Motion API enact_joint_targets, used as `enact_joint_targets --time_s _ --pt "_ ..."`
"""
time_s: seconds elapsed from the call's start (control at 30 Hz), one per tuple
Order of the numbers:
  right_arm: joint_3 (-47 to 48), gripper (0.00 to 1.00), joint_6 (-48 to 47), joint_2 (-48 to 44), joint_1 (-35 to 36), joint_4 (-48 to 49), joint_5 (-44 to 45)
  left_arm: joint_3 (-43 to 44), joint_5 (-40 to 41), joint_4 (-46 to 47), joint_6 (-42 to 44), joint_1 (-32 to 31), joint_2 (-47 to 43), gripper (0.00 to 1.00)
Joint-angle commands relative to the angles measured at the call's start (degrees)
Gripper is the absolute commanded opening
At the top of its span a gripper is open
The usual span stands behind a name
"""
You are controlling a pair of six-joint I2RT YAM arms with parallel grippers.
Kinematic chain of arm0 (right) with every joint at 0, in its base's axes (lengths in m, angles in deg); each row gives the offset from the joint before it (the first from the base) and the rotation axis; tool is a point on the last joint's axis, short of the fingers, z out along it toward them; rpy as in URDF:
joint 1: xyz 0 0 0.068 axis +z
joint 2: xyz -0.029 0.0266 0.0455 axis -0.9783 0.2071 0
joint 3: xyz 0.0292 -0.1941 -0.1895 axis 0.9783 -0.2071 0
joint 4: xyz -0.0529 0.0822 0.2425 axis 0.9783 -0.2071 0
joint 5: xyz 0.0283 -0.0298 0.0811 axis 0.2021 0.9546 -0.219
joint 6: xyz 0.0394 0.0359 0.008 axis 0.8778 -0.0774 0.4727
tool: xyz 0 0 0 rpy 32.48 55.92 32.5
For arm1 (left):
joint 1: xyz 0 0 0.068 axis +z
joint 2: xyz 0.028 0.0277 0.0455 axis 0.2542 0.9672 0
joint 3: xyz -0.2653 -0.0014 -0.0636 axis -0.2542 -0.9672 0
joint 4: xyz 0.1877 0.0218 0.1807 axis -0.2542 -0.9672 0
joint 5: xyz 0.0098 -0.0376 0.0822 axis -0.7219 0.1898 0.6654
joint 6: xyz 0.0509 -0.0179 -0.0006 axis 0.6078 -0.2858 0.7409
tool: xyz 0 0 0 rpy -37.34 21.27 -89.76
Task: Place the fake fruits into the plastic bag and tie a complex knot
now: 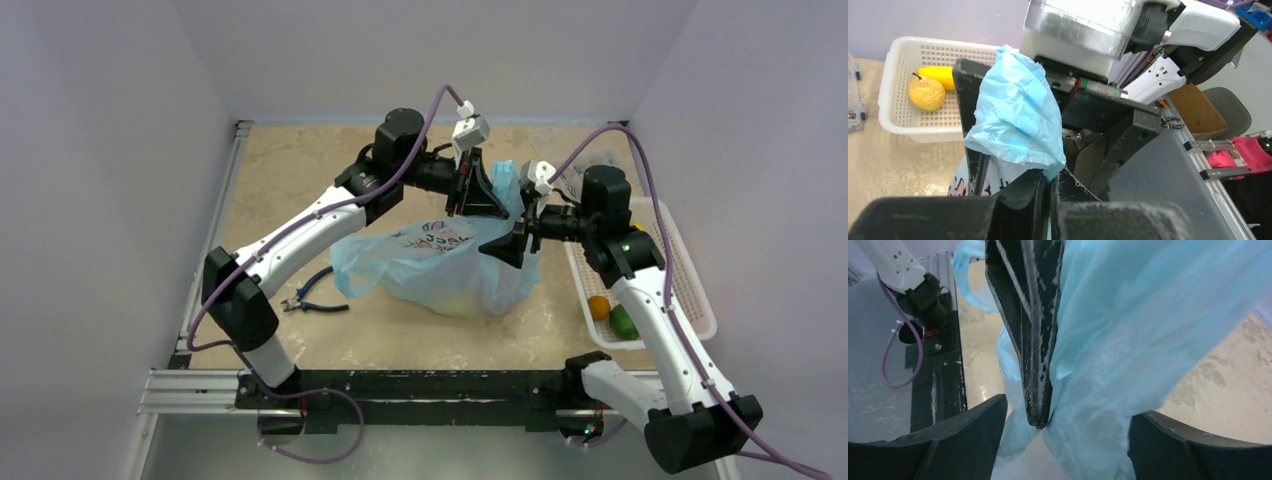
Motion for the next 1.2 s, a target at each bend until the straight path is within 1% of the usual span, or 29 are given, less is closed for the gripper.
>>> enact_joint_targets --time_s 0.0,0.07,0.2,0.23,0.27,0.3,0.33,0.43,0.47,0.5,0.53,0.6,0.67,0.7,0.73,0.77,0.8,0.83,0.87,0.9,0.93,0.97,1.0,1.07,1.1,1.17 --pt "-4.4 0.74 0.4 -1.9 0.5 6.7 2.0 3.8 1.4 -1.7 -0.6 0.7 0.8 0.0" --pt "-6.5 0.57 1.1 -2.2 0.5 8.2 2.5 4.2 3.7 -1.4 -1.0 1.2 1.1 0.0" --pt "-9.9 0.27 3.3 -2.2 0.5 11.8 3.5 4.3 6.5 -0.8 -1.6 1.5 0.9 0.0" --pt "-10.4 0.13 3.7 -2.0 0.5 12.3 3.8 4.4 6.9 -0.8 -1.9 1.5 0.7 0.0" --pt "-10.7 0.02 3.8 -1.5 0.5 12.7 4.2 4.4 7.3 -0.8 -2.4 1.5 0.6 0.0" --pt "-10.8 0.0 3.9 -1.0 0.5 12.9 4.4 4.5 7.7 -0.8 -2.7 1.5 0.5 0.0" --pt "-11.0 0.0 3.9 -0.6 0.5 13.1 4.4 4.9 8.0 -1.6 -2.4 1.6 0.3 0.04" --pt "-10.9 0.0 2.9 0.0 0.6 12.6 4.5 6.2 8.7 -8.6 0.5 3.3 -1.8 0.64" --pt "-10.8 0.0 2.4 0.1 0.5 12.3 4.1 6.2 9.7 -11.8 2.1 4.5 -3.3 0.81" --pt "-10.6 0.0 2.0 0.2 0.5 12.0 3.8 5.6 11.0 -14.8 3.7 6.1 -5.3 0.94" --pt "-10.4 0.0 1.6 0.3 0.5 11.5 3.4 4.8 11.8 -17.5 5.4 8.1 -7.4 0.99" --pt "-9.5 0.0 1.1 0.8 0.5 10.7 2.7 3.8 11.2 -24.5 11.1 13.2 -12.2 1.0" --pt "-8.2 0.0 0.9 1.5 0.5 9.3 2.0 2.0 10.4 -35.5 22.5 18.0 -18.3 1.0" --pt "-7.6 0.0 1.0 1.9 0.5 8.5 1.6 0.5 8.5 -40.3 29.3 20.5 -21.5 1.0" --pt "-6.9 0.0 1.2 2.4 0.5 7.7 1.2 -0.3 5.8 -46.9 37.7 23.1 -24.5 1.0" --pt "-6.2 0.0 1.3 3.0 0.5 6.5 1.0 0.4 4.5 -58.9 51.3 25.4 -26.6 1.0" --pt "-5.8 0.0 1.5 3.5 0.5 5.8 0.7 2.4 5.7 -68.6 61.7 26.5 -27.7 1.0" --pt "-5.5 0.0 2.1 3.9 0.5 5.4 0.8 4.8 7.8 -78.3 70.2 26.7 -27.7 1.0" --pt "-5.3 0.0 3.1 4.3 0.5 5.3 0.8 6.7 9.8 -85.8 76.6 26.7 -27.3 1.0" --pt "-5.1 0.0 4.0 4.7 0.4 5.1 0.8 7.5 11.6 -90.1 79.3 26.7 -27.4 1.0" --pt "-5.1 0.0 5.1 5.2 0.5 5.1 0.7 6.6 12.7 -92.3 80.3 26.7 -28.2 1.0" --pt "-5.1 0.0 6.1 5.8 0.4 5.1 0.6 4.5 13.8 -92.5 80.7 26.7 -30.1 1.0" --pt "-5.0 0.0 7.1 6.3 0.4 5.0 0.4 0.8 14.9 -89.8 79.8 26.7 -33.1 1.0" --pt "-4.9 0.0 9.3 7.4 0.2 5.5 0.6 -8.6 18.3 -78.6 75.9 26.6 -41.3 1.0" --pt "-4.9 0.0 10.7 8.0 -0.1 6.0 0.5 -13.4 19.9 -73.0 75.4 26.5 -45.3 1.0" --pt "-5.2 0.0 14.1 8.8 -0.7 8.2 -0.1 -21.0 22.8 -64.9 76.0 25.8 -51.2 1.0"
